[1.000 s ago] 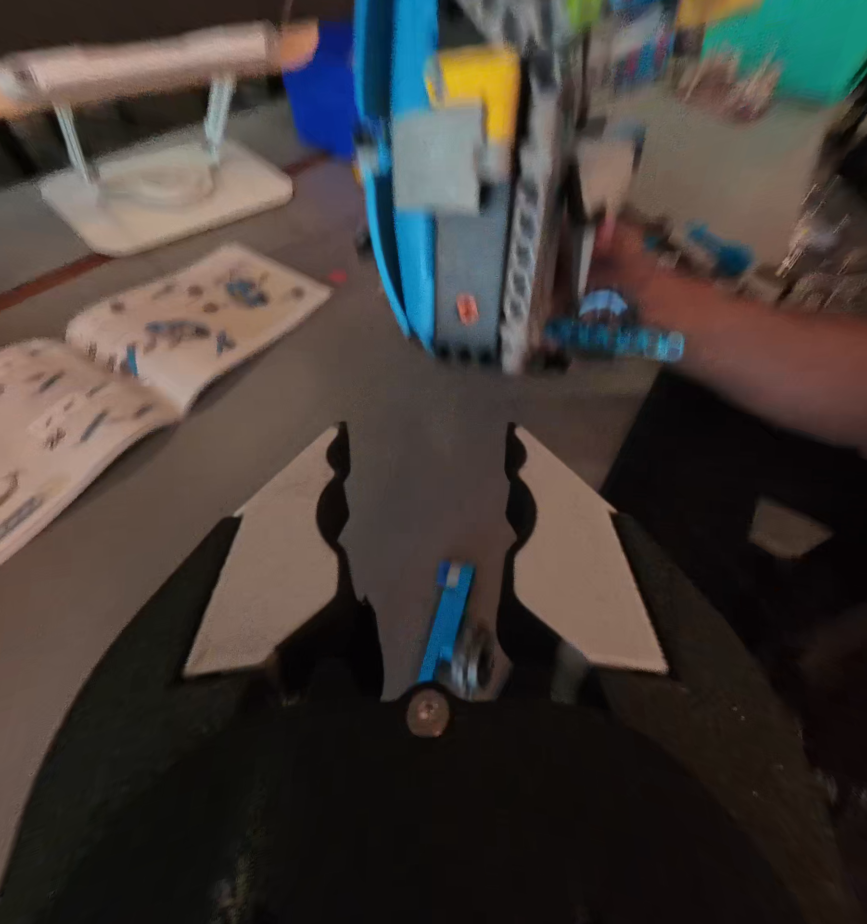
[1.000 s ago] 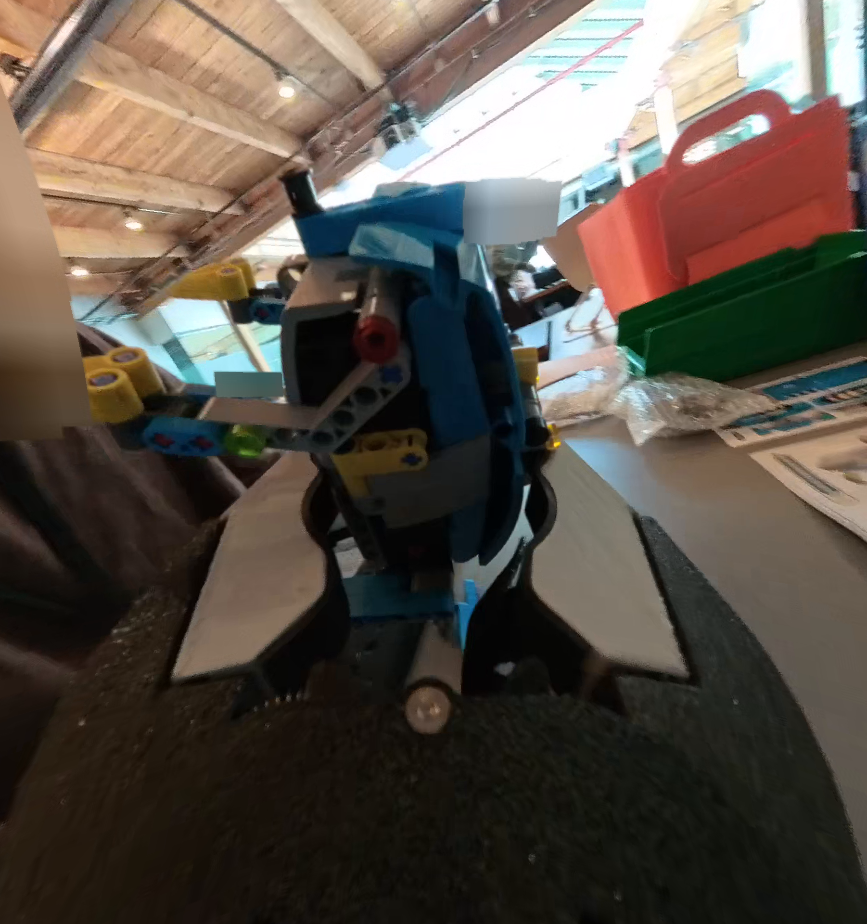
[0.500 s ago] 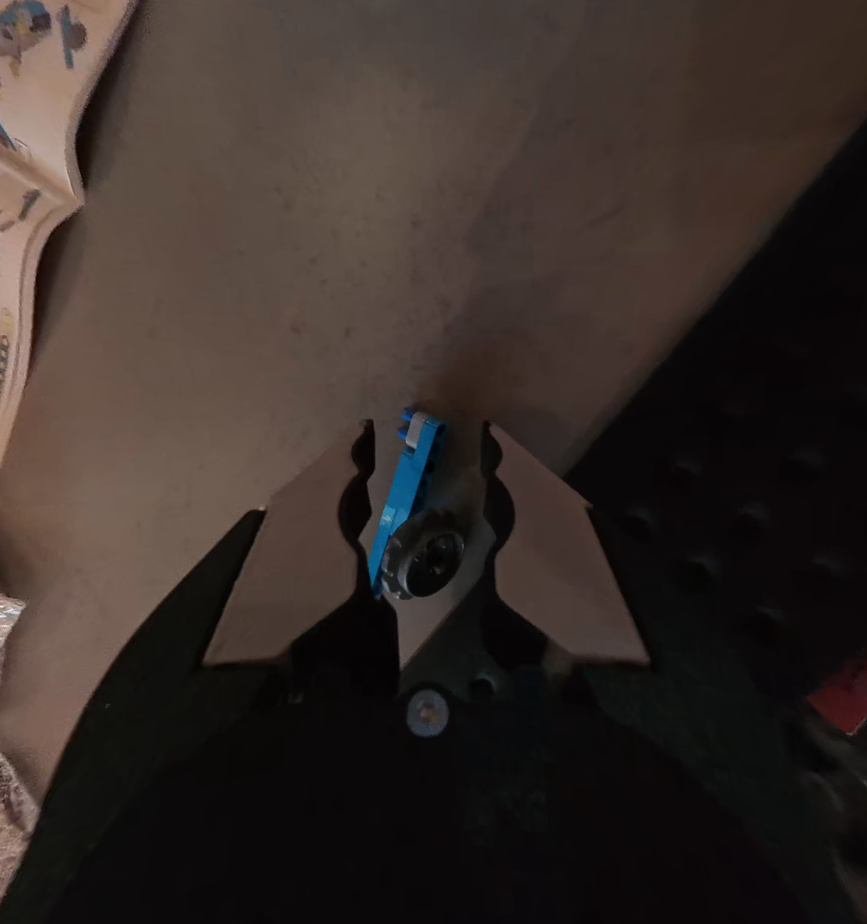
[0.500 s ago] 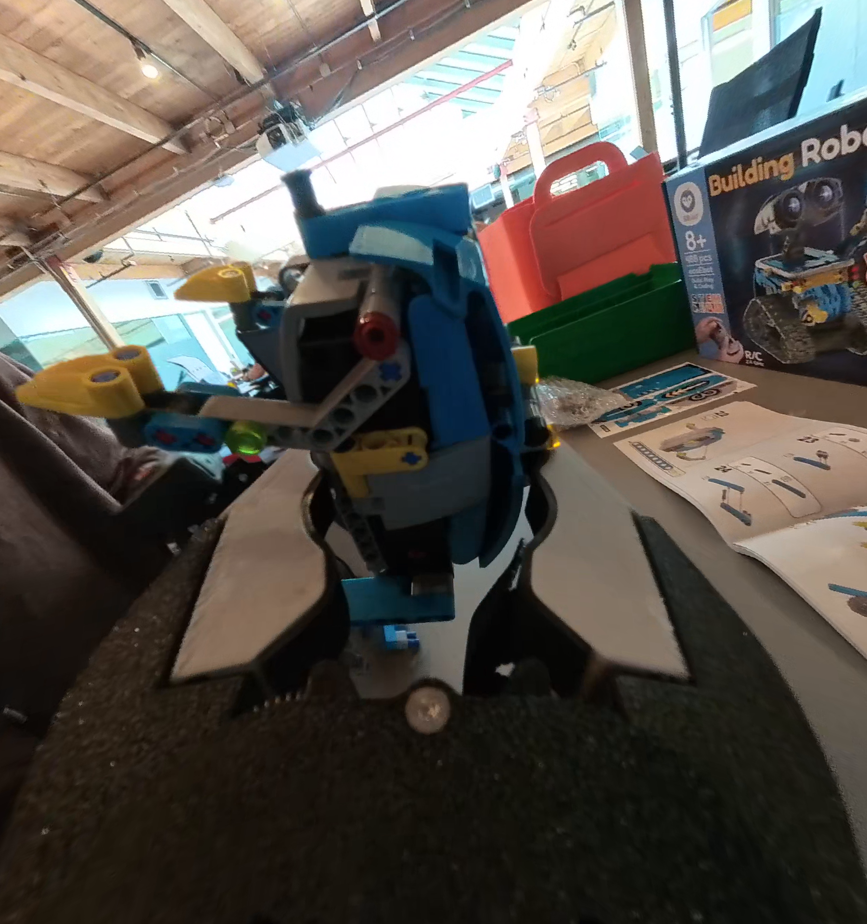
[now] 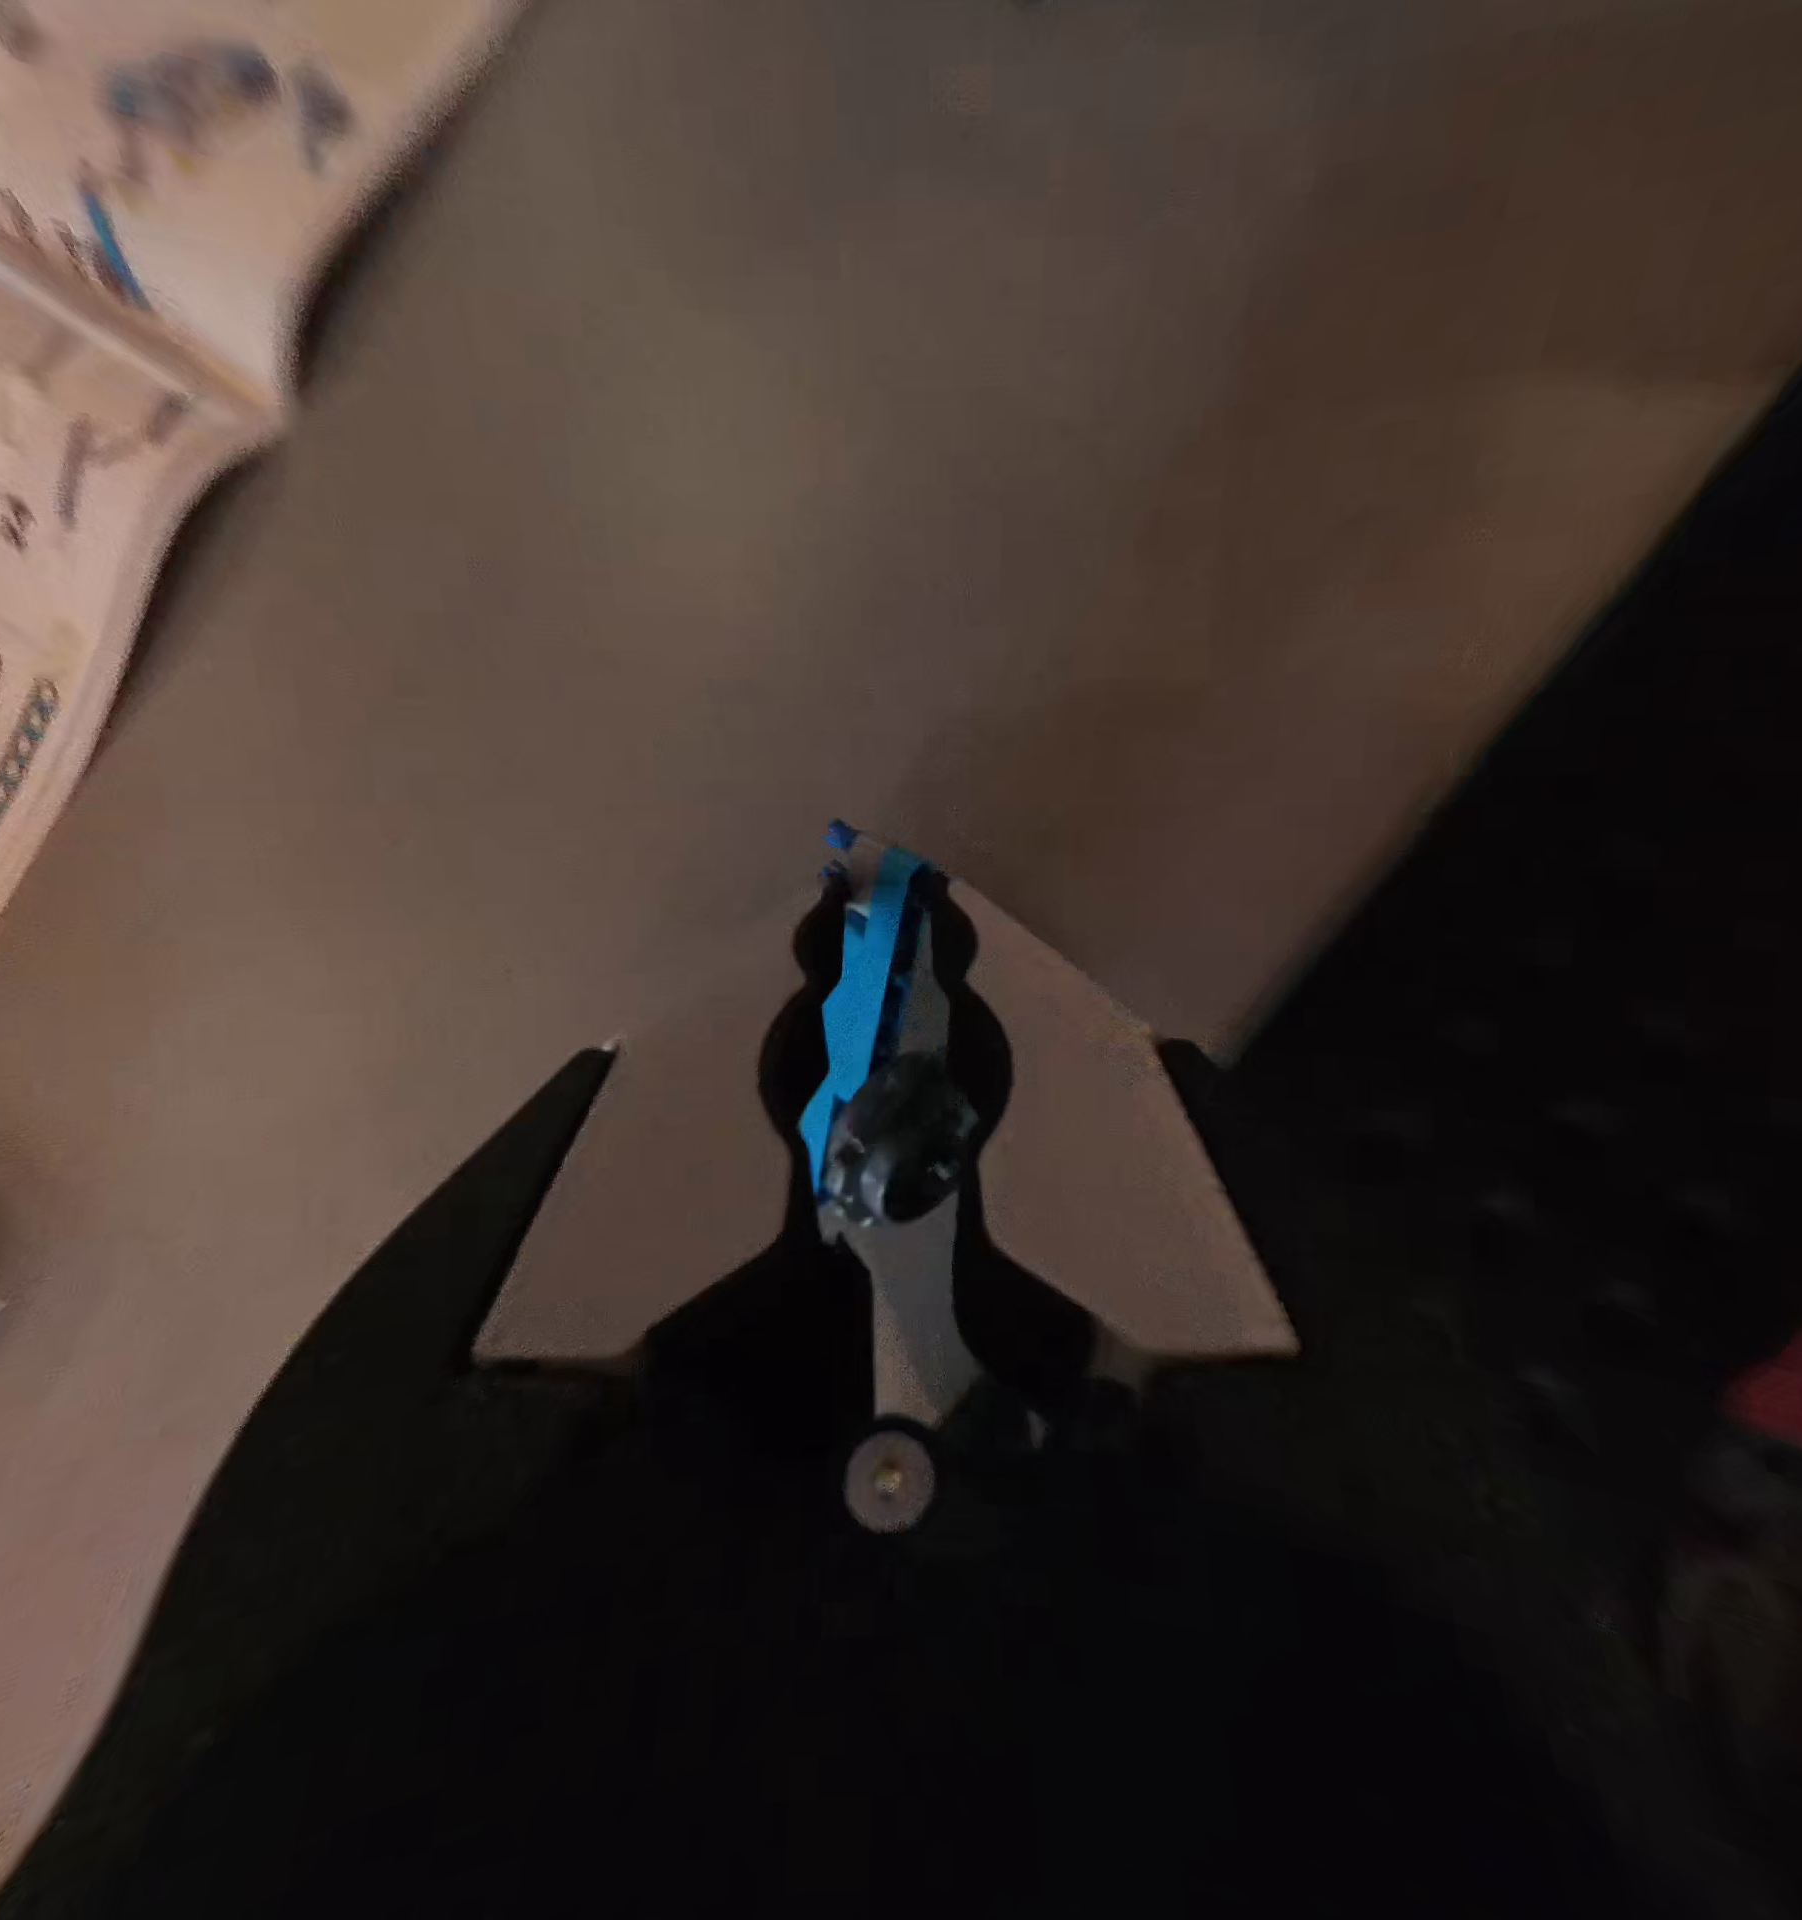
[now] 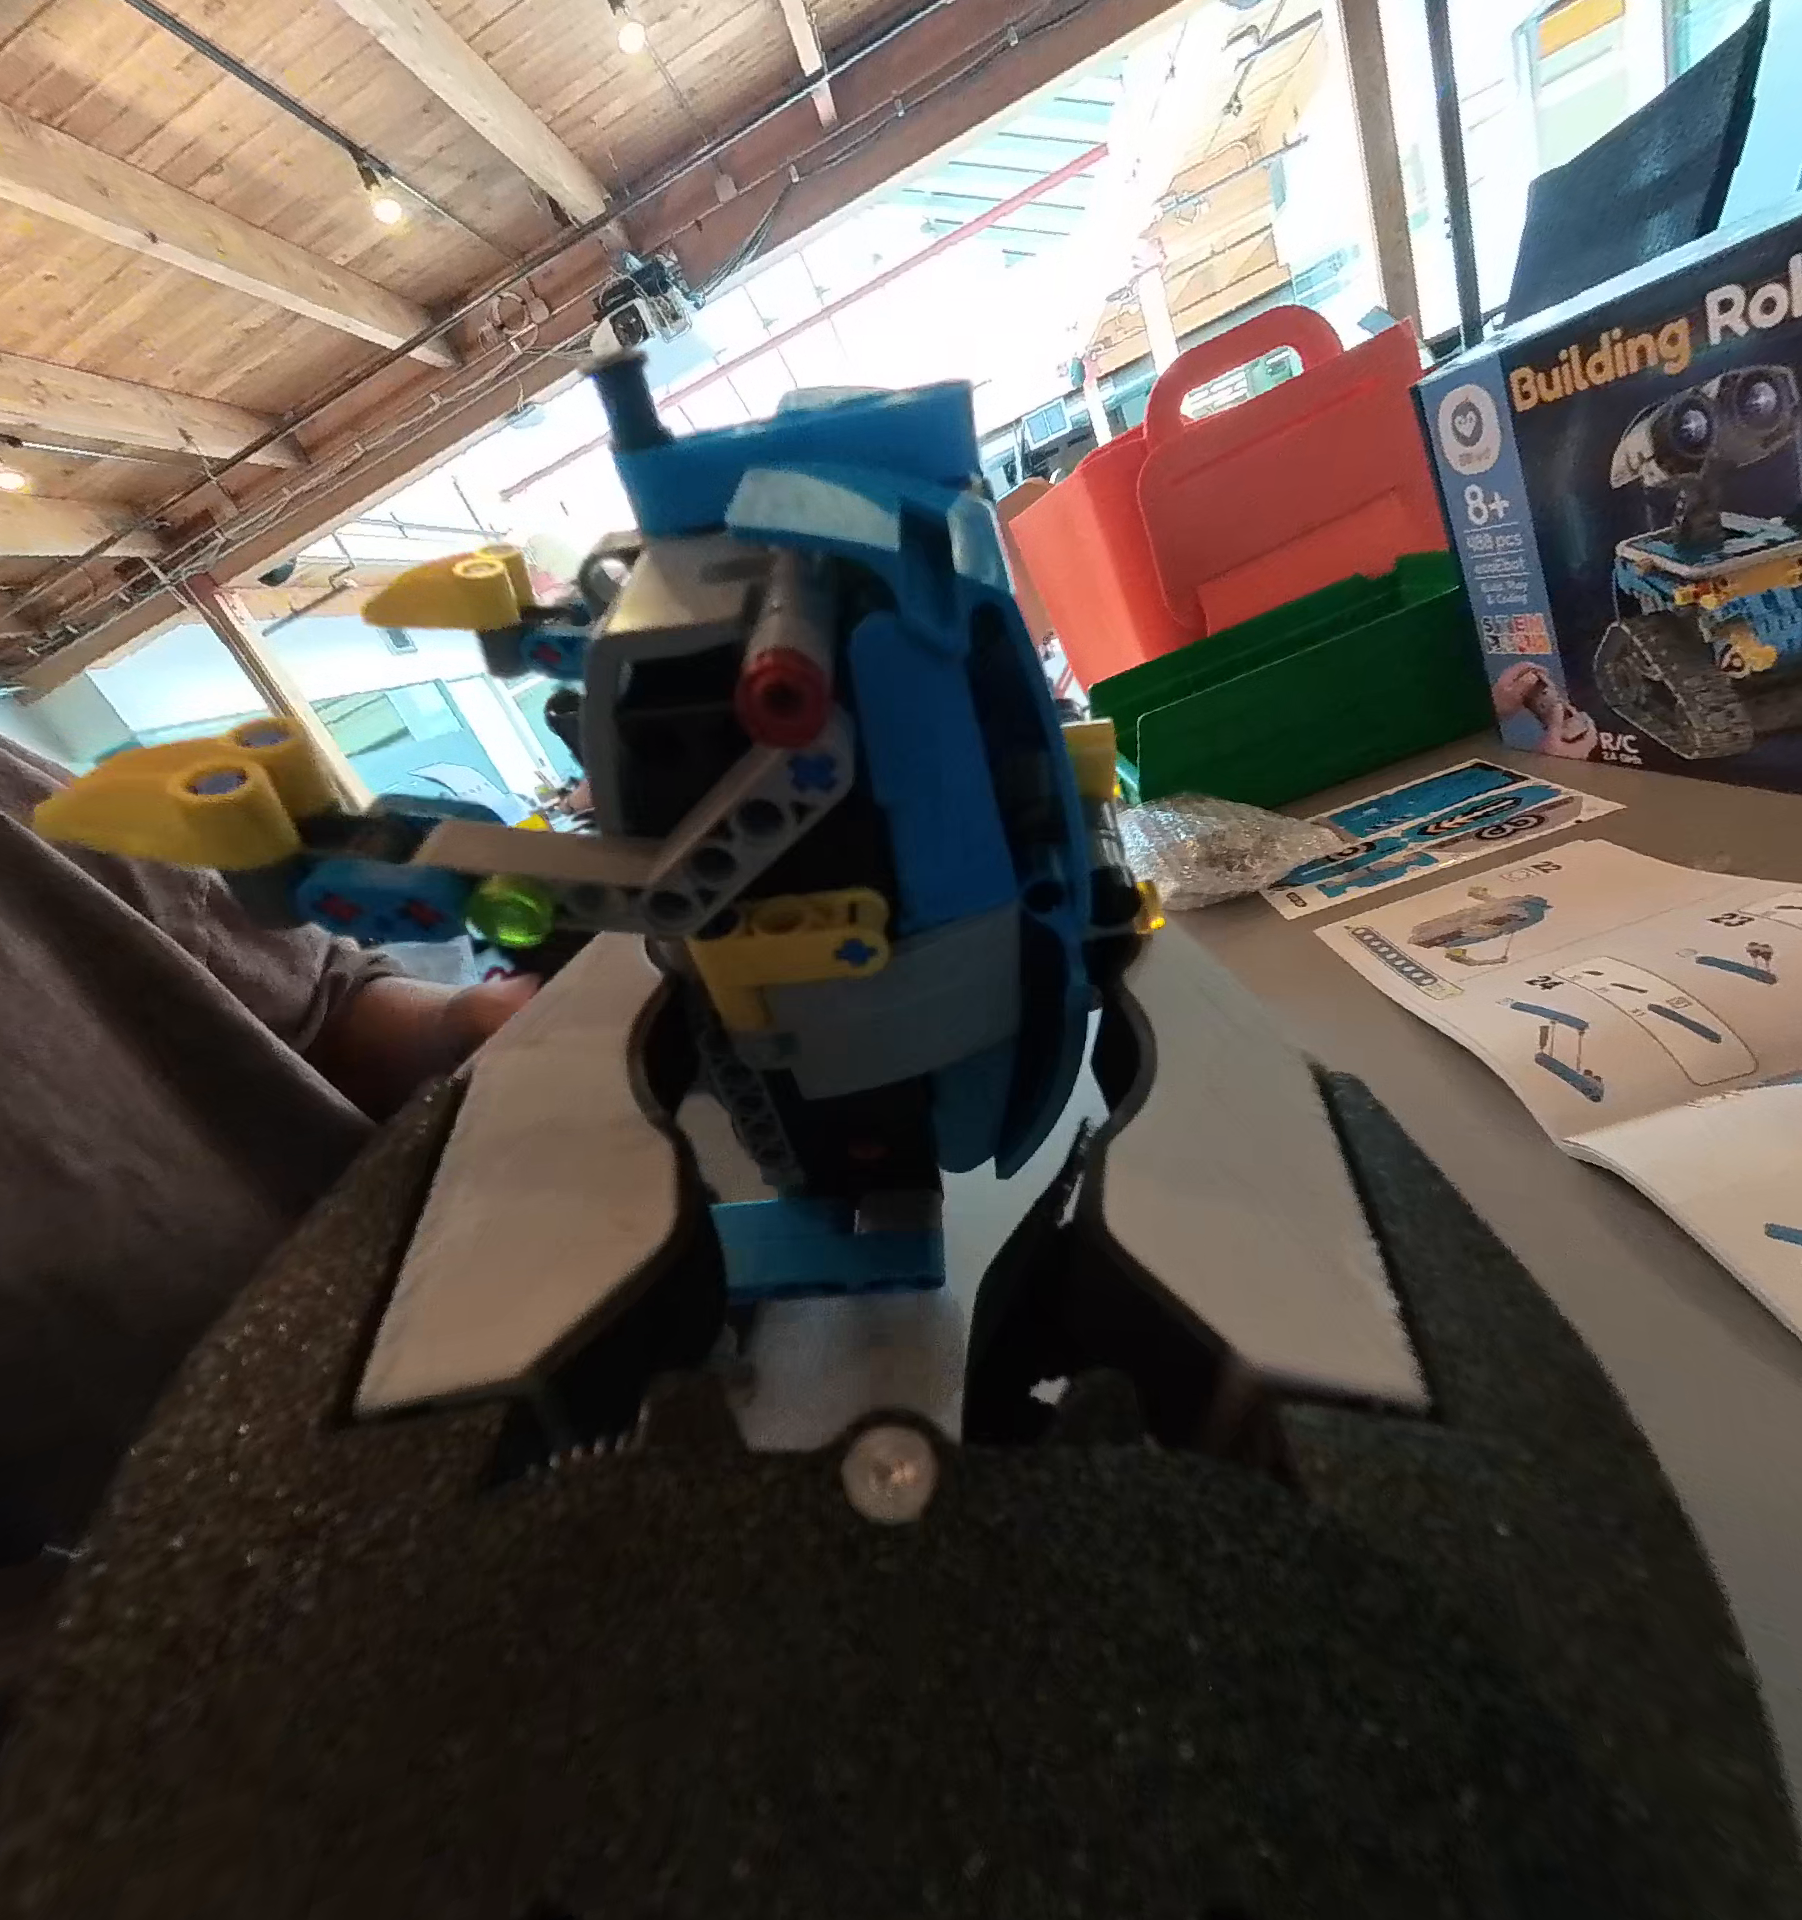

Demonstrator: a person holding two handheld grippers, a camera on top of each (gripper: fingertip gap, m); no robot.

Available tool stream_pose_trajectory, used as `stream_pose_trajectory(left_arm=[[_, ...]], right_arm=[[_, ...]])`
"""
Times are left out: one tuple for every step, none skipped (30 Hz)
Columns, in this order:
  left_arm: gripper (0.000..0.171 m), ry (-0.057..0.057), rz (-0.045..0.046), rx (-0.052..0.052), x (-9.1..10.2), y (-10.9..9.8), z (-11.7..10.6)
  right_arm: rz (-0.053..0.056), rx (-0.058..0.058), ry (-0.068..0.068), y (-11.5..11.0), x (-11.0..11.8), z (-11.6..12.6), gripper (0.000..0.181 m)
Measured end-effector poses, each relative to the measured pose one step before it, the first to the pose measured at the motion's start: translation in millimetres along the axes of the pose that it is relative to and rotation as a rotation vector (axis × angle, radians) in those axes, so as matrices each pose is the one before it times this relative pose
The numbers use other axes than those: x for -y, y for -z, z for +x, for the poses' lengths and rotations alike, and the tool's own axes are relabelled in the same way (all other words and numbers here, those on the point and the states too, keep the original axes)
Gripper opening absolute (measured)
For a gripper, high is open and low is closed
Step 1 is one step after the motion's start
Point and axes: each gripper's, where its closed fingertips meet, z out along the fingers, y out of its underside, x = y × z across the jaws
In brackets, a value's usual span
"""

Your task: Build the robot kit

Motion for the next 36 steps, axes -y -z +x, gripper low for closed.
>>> stream_pose_trajectory(left_arm=[[0.015, 0.0597, 0.10777, -0.0609, 16.56, 13.79, -1.43], [0.015, 0.0778, 0.1392, -0.0987, 23.44, 17.18, 3.25], [0.015, 0.0864, 0.15098, -0.1177, 27.85, 17.9, 7.21], [0.015, 0.088, 0.13328, -0.1048, 27.05, 15.23, 7.47], [0.015, 0.0766, 0.0984, -0.0951, 21.9, 10.7, 7.99], [0.015, 0.0552, 0.06326, -0.0841, 15.49, 6.54, 7.96], [0.015, 0.0378, 0.03802, -0.0639, 10.39, 3.35, 6.08], [0.014, 0.0276, 0.00953, -0.0492, 5.1, 0.6, 4.79], [0.014, 0.0131, -0.01211, -0.0347, 1.11, -1.48, 3.96], [0.014, -0.0011, -0.02999, -0.0217, -2.41, -2.52, 3.61], [0.013, -0.0077, -0.04383, -0.0135, -5.07, -2.89, 3.31], [0.013, -0.0047, -0.04309, -0.0147, -5.36, -2.16, 4.09], [0.013, 0.0059, -0.0361, -0.013, -4.83, -1.19, 3.47], [0.013, 0.0162, -0.02165, -0.0035, -3.26, -0.29, 1.02], [0.013, 0.0252, -0.00929, -0.0097, -2.05, 0.33, 0.32], [0.013, 0.0317, 0.00012, -0.0145, -1.27, 0.47, -0.38], [0.013, 0.0341, 0.01066, -0.0115, -0.23, 0.72, -1.88], [0.013, 0.0367, 0.02175, -0.0168, 1.07, 1.17, -1.51], [0.013, 0.0368, 0.0265, -0.0196, 1.53, 1.45, -1.14], [0.013, 0.0355, 0.02704, -0.0155, 1.33, 1.53, -1.79], [0.013, 0.0348, 0.02636, -0.0189, 0.72, 1.21, -1.37], [0.014, 0.0353, 0.02582, -0.0243, 0.34, 1.09, -0.58], [0.013, 0.0353, 0.02902, -0.0226, 0.92, 1.26, -0.85], [0.013, 0.0344, 0.03005, -0.0197, 1.15, 1.49, -1.32], [0.013, 0.0354, 0.03096, -0.0174, 1.61, 1.64, -1.86], [0.013, 0.0333, 0.03052, -0.0203, 1.84, 1.37, -1.26], [0.014, 0.0281, 0.02047, -0.0263, 0.78, 0.51, -0.21], [0.014, 0.0218, 0.01517, -0.0177, 0.47, 0.19, -0.99], [0.014, 0.016, 0.01296, -0.0085, 0.88, 0.59, -1.72], [0.013, 0.0111, 0.00529, -0.0028, 0.15, 0.41, -1.91], [0.013, 0.0077, 0.00459, -0.0017, 0.31, 0.03, -1.49], [0.014, 0.0113, 0.00769, -0.0123, 0.59, -0.27, 0.21], [0.014, 0.0143, 0.00597, -0.0109, 0.31, -0.48, -0.18], [0.014, 0.0093, 0.00386, 0.0032, -0.36, -1.17, -2.65], [0.014, 0.0099, 0.0091, -0.0109, 0.12, -1.08, -0.86], [0.013, 0.0196, 0.01946, -0.0264, 2.09, 0.24, 0.95]], right_arm=[[0.0018, -0.0021, 0.0059, 1.03, 0.6, 0.51, 0.076], [0.0043, 0.0057, 0.0047, 0.89, 0.82, -0.46, 0.076], [0.007, 0.0216, -0.0015, 0.37, 0.95, -2.56, 0.076], [0.0048, 0.0418, -0.0131, -0.43, 0.23, -5.18, 0.076], [-0.0036, 0.0575, -0.0207, -1.59, -1.4, -7.51, 0.076], [-0.0076, 0.0483, -0.0101, -2.95, -2.02, -7.34, 0.076], [-0.0019, 0.0328, 0.0003, -4.01, -1.72, -6.08, 0.076], [-0.0059, 0.0318, -0.002, -4.79, -2.3, -6.15, 0.076], [-0.0031, 0.0251, -0.0008, -5.05, -1.65, -5.25, 0.076], [0.0013, 0.0118, 0.0072, -4.54, -1.24, -3.3, 0.076], [0.0013, 0.0046, 0.0115, -3.73, -1.27, -2.15, 0.076], [0.0014, 0.0013, 0.0038, -2.83, -1.06, -1.01, 0.076], [0.0005, -0.0007, 0.0022, -1.98, -1.0, -0.43, 0.076], [0.0022, 0.0064, 0.0026, -1.36, -0.54, -1.37, 0.076], [0.0059, 0.0147, -0.0038, -1.38, 0.18, -2.66, 0.076], [0.0081, 0.0137, -0.002, -1.57, 0.73, -2.55, 0.076], [0.0051, 0.0069, 0.0075, -1.8, 0.51, -2.1, 0.076], [-0.0003, -0.0057, 0.0237, -1.65, -0.14, -0.94, 0.076], [-0.0038, -0.0096, 0.0391, -1.13, -0.64, -0.99, 0.075], [-0.0019, -0.0129, 0.0436, -1.04, -0.1, -0.61, 0.076], [-0.0017, -0.0186, 0.0357, -0.71, 0.24, 0.45, 0.076], [0.0019, -0.0103, 0.0275, -0.42, 0.84, -0.19, 0.076], [0.005, -0.0129, 0.0297, 0.02, 1.28, 0.0, 0.076], [0.0115, -0.0182, 0.0362, 0.3, 2.46, 0.67, 0.076], [0.0094, -0.0078, 0.0322, 0.42, 2.34, -0.56, 0.075], [0.0037, -0.0082, 0.0289, 0.07, 1.53, -0.6, 0.075], [-0.0052, -0.0038, 0.0286, -0.71, 0.01, -1.34, 0.075], [-0.0193, -0.0012, 0.0308, -1.19, -2.02, -1.82, 0.075], [-0.0027, -0.012, 0.0359, -0.19, 0.63, -0.31, 0.075], [-0.0065, -0.0097, 0.0353, -0.41, -0.12, -0.47, 0.075], [0.0038, -0.0074, 0.0272, -0.62, 0.93, -0.64, 0.075], [0.0042, -0.003, 0.0185, -0.75, 0.55, -1.08, 0.075], [0.0054, 0.0033, 0.0142, -0.63, 0.64, -1.37, 0.075], [0.0189, 0.0012, 0.011, -0.73, 2.37, -1.14, 0.075], [0.0084, 0.0091, -0.0035, -1.61, 0.83, -2.4, 0.075], [-0.0108, -0.005, -0.0049, -1.42, -2.0, 0.12, 0.074]])
